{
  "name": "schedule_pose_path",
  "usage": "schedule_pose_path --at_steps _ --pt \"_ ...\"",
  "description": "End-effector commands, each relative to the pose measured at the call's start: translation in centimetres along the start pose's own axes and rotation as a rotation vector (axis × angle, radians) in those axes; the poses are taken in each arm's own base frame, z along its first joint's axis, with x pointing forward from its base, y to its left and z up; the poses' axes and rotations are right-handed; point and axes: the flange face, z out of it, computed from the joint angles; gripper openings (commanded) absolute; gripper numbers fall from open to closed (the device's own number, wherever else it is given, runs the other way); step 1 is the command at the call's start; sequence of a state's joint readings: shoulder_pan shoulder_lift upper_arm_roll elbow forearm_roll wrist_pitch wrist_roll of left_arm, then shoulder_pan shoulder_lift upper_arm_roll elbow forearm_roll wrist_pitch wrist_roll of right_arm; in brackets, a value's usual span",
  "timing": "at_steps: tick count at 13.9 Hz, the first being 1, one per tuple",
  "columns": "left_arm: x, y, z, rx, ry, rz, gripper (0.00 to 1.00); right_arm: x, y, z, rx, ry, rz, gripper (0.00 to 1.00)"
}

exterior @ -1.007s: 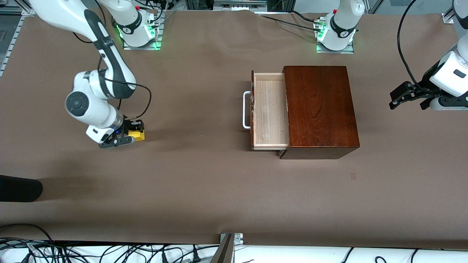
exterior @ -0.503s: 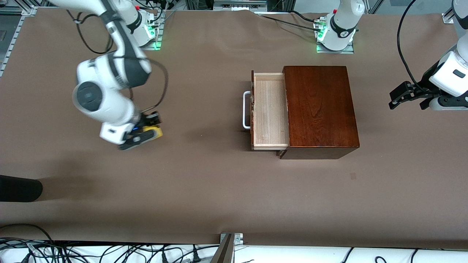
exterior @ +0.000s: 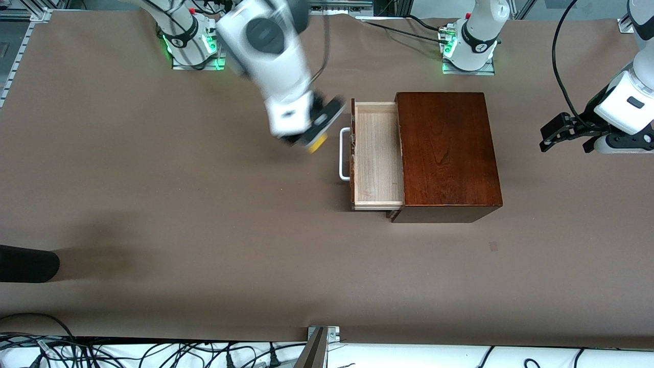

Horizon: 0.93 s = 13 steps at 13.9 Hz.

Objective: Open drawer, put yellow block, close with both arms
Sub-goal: 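Carry the yellow cube with the right gripper over the open drawer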

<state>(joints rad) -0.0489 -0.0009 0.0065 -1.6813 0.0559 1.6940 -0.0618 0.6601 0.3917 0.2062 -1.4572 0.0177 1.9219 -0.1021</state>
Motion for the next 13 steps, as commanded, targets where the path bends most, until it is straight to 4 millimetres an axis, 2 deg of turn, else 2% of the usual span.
schedule_pose_path --at_steps 1,3,5,10,13 --pt "-0.7 0.1 -0.7 -0.012 -0.016 0.016 1.00 2.8 -7.9 2.1 -0.044 0.002 -0.119 0.00" --pt "-0.6 0.1 -0.9 -0.012 -0.013 0.017 1.00 4.3 -12.2 4.1 -0.101 0.012 -0.220 0.00" --pt "-0.6 0.1 -0.9 -0.014 -0.013 0.015 1.00 5.5 -15.2 6.1 -0.159 0.024 -0.300 0.00" --pt "-0.6 0.1 -0.8 -0.012 -0.016 0.014 1.00 7.1 -15.3 11.1 -0.200 -0.007 -0.464 0.00" --pt "-0.6 0.1 -0.9 -0.014 -0.014 0.014 1.00 7.3 -14.3 12.9 -0.232 -0.034 -0.578 0.00"
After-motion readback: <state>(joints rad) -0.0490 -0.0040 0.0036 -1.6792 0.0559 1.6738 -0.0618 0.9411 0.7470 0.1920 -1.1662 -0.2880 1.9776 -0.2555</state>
